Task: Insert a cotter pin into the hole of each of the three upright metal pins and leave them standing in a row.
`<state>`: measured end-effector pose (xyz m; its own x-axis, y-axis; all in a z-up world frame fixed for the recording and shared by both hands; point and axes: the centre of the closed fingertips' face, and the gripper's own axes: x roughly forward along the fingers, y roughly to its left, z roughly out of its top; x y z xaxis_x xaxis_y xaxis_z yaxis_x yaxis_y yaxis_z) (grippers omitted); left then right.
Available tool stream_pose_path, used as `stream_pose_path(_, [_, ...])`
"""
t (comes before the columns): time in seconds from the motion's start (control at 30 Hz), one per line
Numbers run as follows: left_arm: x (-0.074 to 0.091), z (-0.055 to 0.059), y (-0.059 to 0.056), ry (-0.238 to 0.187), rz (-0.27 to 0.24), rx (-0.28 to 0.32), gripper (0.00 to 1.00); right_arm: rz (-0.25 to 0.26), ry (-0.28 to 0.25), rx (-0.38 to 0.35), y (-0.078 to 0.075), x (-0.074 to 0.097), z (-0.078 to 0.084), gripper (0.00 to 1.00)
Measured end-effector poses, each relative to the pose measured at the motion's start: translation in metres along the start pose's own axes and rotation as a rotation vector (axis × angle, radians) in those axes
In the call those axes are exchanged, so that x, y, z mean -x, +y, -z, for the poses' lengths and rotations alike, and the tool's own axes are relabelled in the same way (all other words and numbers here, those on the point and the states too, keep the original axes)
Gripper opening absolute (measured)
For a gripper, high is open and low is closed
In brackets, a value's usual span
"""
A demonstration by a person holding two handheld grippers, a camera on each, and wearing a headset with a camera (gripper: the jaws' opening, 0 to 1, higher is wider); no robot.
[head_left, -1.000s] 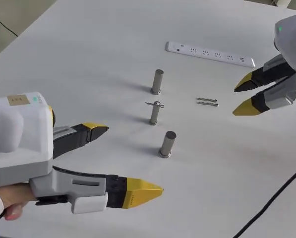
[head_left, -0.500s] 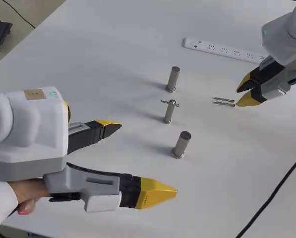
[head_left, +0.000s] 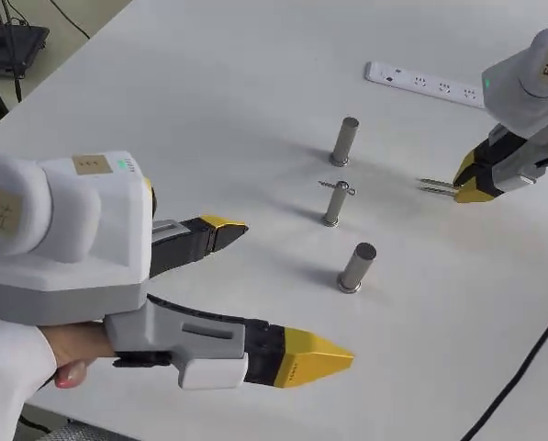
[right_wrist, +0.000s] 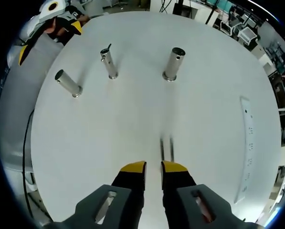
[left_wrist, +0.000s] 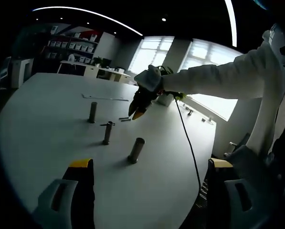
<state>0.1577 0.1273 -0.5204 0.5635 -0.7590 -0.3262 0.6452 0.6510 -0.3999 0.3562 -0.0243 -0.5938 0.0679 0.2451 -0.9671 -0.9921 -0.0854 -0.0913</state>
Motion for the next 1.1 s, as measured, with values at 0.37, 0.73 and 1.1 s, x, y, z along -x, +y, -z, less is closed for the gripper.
stream_pose_path(0.37, [0.002,0.002,-0.001,0.006,-0.002,0.015,0.99,-0.005,0.019,0.007,-0.004,-0.009,0.003,0.04])
stream_pose_path(0.73, [0.002,0.004,-0.001,0.011,-0.007,0.029,0.99,-0.033,0.047,0.025,-0.007,-0.014,0.006,0.02])
stream_pose_path(1.1, [0.001,0.003,0.003,0.011,-0.013,0.040,0.99,-0.023,0.071,0.068,-0.010,-0.015,0.006,0.00])
